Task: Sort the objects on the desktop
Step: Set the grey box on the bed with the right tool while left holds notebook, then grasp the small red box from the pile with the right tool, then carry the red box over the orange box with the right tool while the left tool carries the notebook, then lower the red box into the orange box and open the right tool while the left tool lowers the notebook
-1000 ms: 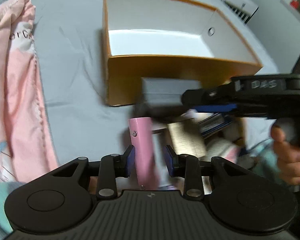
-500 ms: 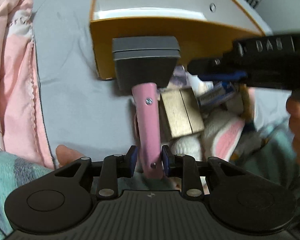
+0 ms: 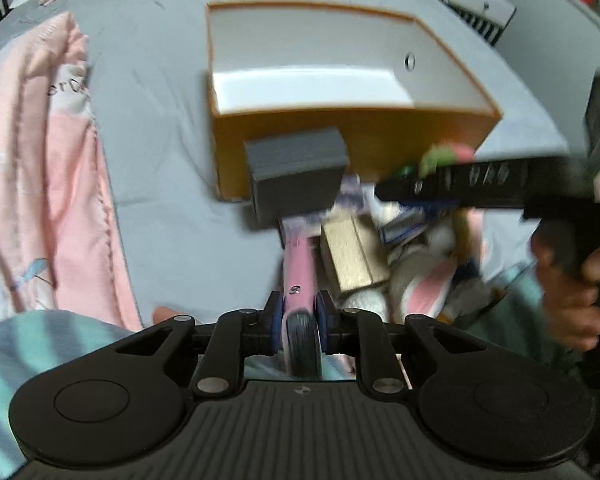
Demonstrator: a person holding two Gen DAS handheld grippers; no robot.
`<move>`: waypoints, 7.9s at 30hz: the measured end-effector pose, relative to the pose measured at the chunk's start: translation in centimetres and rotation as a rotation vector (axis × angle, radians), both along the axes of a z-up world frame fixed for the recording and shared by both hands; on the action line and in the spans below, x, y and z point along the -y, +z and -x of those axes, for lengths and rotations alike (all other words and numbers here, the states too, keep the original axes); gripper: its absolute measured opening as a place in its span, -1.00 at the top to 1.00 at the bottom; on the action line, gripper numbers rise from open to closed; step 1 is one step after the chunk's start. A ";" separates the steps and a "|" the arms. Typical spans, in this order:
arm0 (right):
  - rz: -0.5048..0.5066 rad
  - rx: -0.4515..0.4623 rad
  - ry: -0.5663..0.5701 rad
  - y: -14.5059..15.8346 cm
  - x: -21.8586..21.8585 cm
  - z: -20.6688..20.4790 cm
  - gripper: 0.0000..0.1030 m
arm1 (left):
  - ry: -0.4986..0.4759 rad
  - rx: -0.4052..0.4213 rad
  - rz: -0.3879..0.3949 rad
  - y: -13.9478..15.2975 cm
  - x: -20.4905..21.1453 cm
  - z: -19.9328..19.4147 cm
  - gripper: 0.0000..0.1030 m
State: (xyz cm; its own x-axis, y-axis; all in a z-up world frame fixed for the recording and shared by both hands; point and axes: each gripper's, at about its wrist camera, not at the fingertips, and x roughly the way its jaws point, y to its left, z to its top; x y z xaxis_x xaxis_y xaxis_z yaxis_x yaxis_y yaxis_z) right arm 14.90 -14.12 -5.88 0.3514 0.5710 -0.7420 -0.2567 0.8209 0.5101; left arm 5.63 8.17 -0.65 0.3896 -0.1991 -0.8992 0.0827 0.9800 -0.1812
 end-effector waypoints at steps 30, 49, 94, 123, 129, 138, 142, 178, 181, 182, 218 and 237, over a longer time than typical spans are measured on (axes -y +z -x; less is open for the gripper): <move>0.034 0.085 0.143 -0.1 -4.3 -2.0 0.31 | 0.053 -0.018 -0.066 -3.2 0.3 -1.0 0.55; 0.157 0.038 0.170 -0.9 -4.3 -3.2 0.25 | 0.116 -0.011 0.013 -3.4 -1.1 -1.7 0.60; 0.189 -0.106 0.165 -3.3 -7.6 -5.2 0.15 | 0.125 0.023 0.042 -3.0 -1.8 -1.2 0.60; 0.015 -0.129 0.199 -3.5 -6.1 -5.1 0.52 | 0.132 0.020 0.037 -3.1 -1.6 -1.8 0.60; -0.020 -0.063 0.276 -1.5 -8.2 -3.7 0.55 | 0.134 0.019 0.038 -3.2 -1.6 -1.8 0.60; 0.098 0.077 0.280 -0.5 -10.3 -2.2 0.45 | 0.134 0.024 0.022 -3.1 -1.7 -1.4 0.59; 0.101 0.088 0.273 -0.5 -10.3 -1.7 0.44 | 0.133 0.030 0.005 -2.9 -1.4 -1.1 0.59; 0.050 0.366 0.134 9.9 -4.9 2.0 0.54 | 0.184 0.336 0.053 7.9 -2.8 1.0 0.64; 0.027 0.423 0.105 11.9 -4.4 1.5 0.54 | 0.181 0.395 0.045 10.2 -2.7 -0.9 0.64; 0.037 0.447 0.088 12.4 -4.4 1.2 0.54 | 0.181 0.408 0.044 10.6 -2.6 -1.6 0.64; 0.109 0.237 0.008 0.5 -8.9 -8.9 0.54 | 0.035 0.070 -0.063 0.2 -2.1 -15.1 0.63; 0.108 0.198 0.018 -0.6 -9.6 -8.6 0.54 | 0.068 0.173 0.176 1.0 -5.5 -13.2 0.31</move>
State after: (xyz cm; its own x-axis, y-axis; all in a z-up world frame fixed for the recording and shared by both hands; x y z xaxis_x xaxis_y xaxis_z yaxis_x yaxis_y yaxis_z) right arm 23.51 -4.50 -6.44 0.4869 0.4996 -0.7164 -0.3580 0.8623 0.3581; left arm 18.86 13.63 0.34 0.5526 -0.3145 -0.7718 0.0624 0.9391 -0.3379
